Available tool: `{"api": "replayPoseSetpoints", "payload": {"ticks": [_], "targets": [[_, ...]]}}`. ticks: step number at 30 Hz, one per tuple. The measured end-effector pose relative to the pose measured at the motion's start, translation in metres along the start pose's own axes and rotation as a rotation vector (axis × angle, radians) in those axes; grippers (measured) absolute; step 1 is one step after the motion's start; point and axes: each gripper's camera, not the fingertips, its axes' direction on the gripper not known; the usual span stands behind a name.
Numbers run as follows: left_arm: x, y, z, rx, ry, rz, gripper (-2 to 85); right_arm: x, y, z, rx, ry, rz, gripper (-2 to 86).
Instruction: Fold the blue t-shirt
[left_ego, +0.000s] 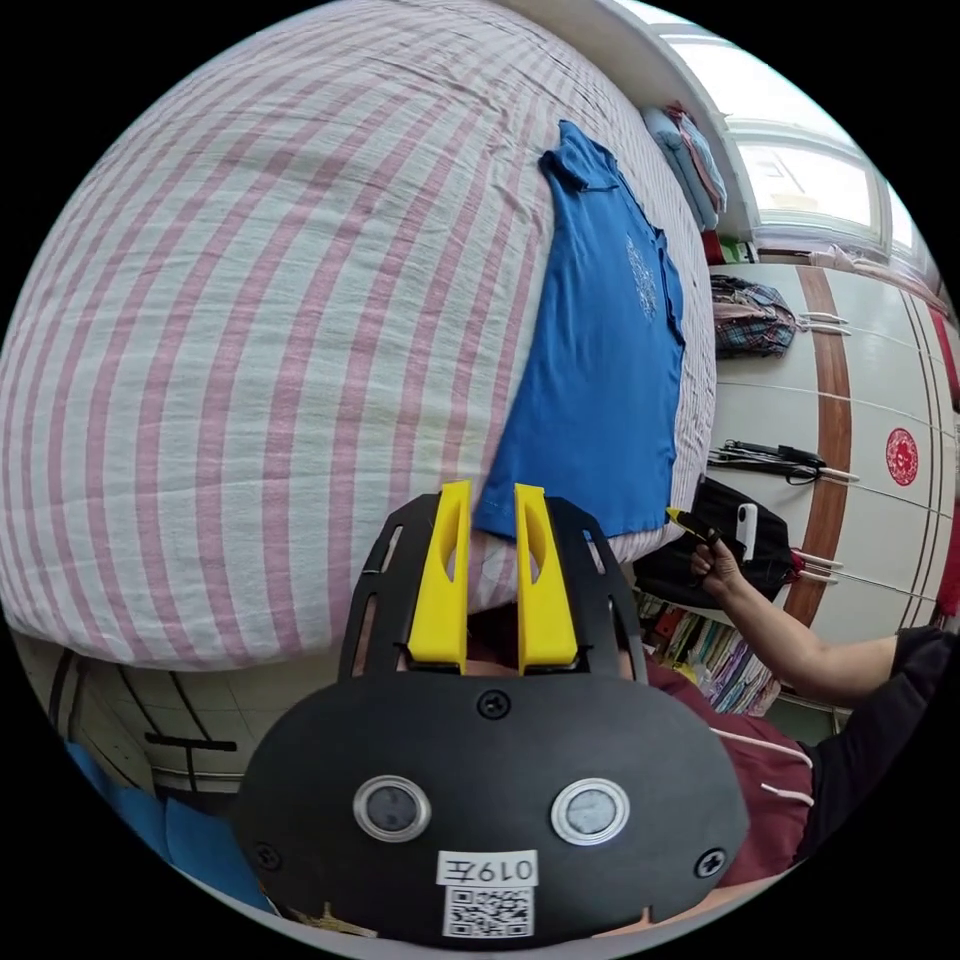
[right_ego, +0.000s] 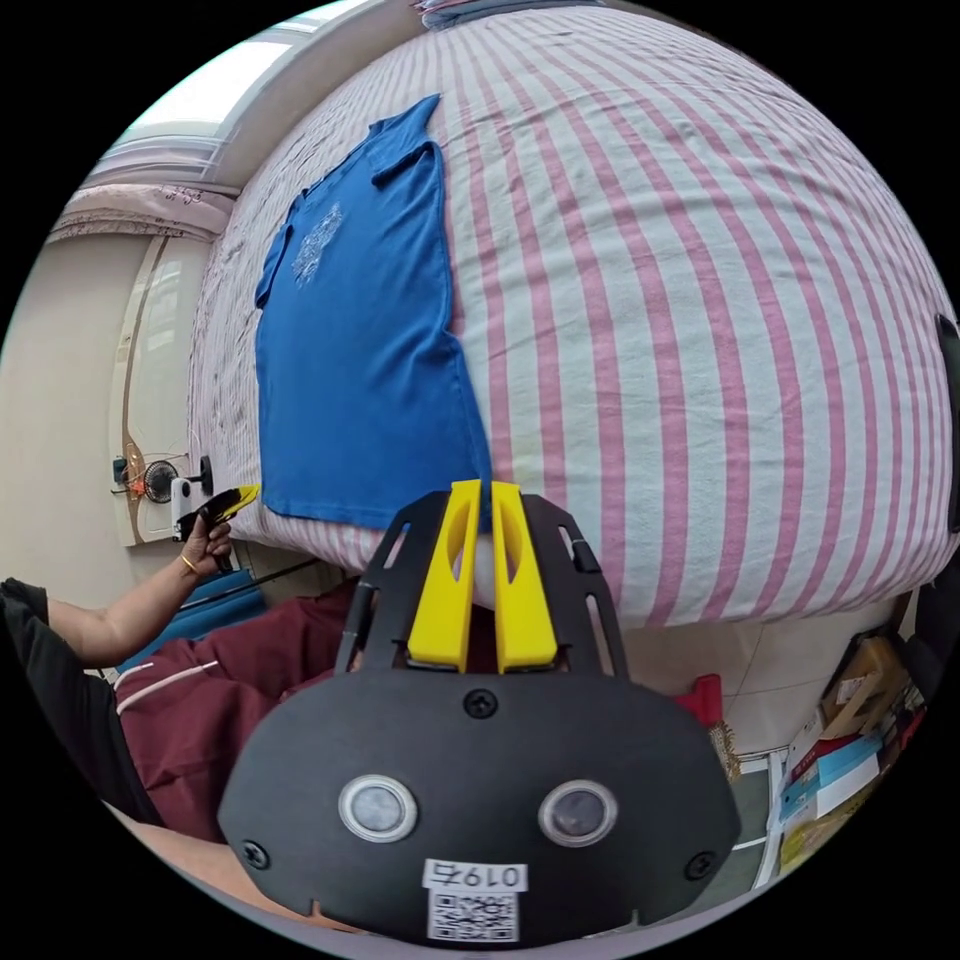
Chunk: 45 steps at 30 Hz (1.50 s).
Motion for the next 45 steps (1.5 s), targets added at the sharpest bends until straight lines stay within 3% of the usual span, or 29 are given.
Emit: {"api": "replayPoseSetpoints", "payload": {"ticks": [6,13,19,25,33,39,45], "targets": [[-0.010,-0.004,0.017,-0.081,0.038,0.025,6.7,0.010,0.008,0.002,0.008,-0.047,0.032,0.4],[-0.039,-0.003,0.025,-0.070,0.156,-0.105,2.3,0.019,0.018,0.005,0.015,-0.083,0.066,-0.2],[-0.026,-0.004,0.017,-0.057,0.076,0.016,1.1,0.012,0.022,-0.001,-0.022,-0.027,0.020,-0.5],[-0.034,0.002,0.014,-0.075,0.047,-0.008,0.9,0.021,0.035,-0.007,-0.020,-0.015,0.063,-0.5],[-0.031,-0.016,0.040,-0.149,0.008,-0.025,2.2,0.017,0.031,0.020,-0.092,0.039,0.040,2.4],[-0.039,-0.015,0.039,-0.168,0.123,-0.020,5.6,0.016,0.040,0.019,-0.105,-0.005,-0.028,7.0],[-0.043,-0.003,0.033,-0.135,0.125,-0.005,8.0,0.020,0.057,0.018,-0.081,-0.030,-0.020,8.1]]}}
